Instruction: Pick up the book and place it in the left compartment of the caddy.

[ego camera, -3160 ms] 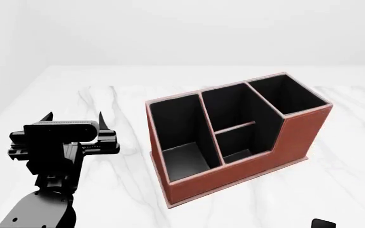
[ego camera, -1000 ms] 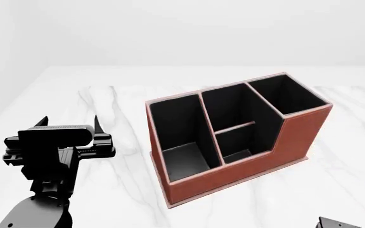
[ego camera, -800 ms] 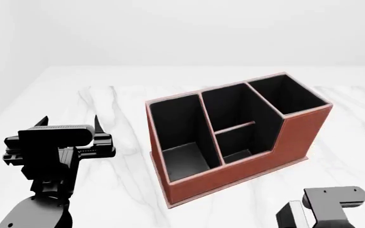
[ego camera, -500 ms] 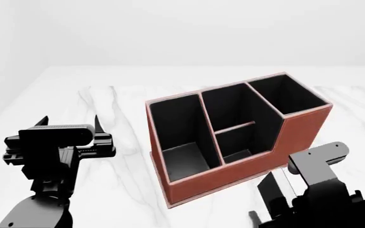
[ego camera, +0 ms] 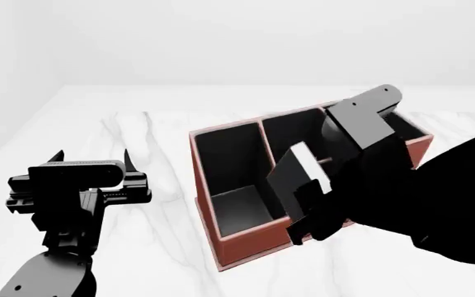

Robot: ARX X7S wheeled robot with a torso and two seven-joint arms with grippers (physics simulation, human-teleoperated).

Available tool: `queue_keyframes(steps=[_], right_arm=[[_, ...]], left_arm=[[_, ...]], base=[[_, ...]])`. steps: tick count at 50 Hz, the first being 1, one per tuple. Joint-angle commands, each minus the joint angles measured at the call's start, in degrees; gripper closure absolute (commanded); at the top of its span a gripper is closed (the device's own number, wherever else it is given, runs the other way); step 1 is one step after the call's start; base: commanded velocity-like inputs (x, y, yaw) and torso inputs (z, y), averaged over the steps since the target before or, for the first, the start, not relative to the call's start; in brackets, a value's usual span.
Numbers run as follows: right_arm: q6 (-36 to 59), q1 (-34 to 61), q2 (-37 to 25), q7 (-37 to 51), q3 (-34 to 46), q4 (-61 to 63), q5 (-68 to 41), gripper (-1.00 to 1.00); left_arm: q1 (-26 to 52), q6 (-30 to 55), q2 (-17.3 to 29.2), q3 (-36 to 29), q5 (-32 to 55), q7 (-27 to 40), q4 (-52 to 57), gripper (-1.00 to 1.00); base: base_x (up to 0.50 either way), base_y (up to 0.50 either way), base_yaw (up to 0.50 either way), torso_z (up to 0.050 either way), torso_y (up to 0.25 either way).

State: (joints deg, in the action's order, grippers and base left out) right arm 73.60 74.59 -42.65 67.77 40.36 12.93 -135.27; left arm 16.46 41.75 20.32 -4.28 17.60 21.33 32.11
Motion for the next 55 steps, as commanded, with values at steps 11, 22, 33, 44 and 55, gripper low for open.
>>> queue_keyframes(steps=[11,22,33,44,55], right_arm=[[7.59,20.50,22.69,-13.49,5.30,-32.81,18.73,1.00],[6.47,26.42,31.61,-30.18,10.73,-47.68,35.48,1.00],[4.93,26.06,36.00,-33.87,14.87,-56.02,39.90,1.00],[4.55,24.62,36.63,-32.55,16.27,-58.21,40.18,1.00],[3.14,23.18,37.43,-36.46,19.13,-60.88,43.04,1.00]], left_arm=[[0.45,-0.14,0.20,0.00,0.22,0.31,-0.97,-1.00],[0.36,-0.55,0.28,-0.03,0.31,0.39,-1.27,-1.00],[0.04,-1.05,0.34,0.15,0.51,0.47,-1.61,-1.00],[-0.28,-1.21,0.54,0.45,0.75,0.64,-1.60,-1.00],[0.14,-1.08,0.70,0.31,0.89,0.72,-1.89,-1.00]], base=[[0.00,0.00,0.00,0.000,0.001],[0.00,0.00,0.00,0.000,0.001],[0.00,0.00,0.00,0.000,0.001],[0.00,0.00,0.00,0.000,0.001],[0.00,0.00,0.00,0.000,0.002]])
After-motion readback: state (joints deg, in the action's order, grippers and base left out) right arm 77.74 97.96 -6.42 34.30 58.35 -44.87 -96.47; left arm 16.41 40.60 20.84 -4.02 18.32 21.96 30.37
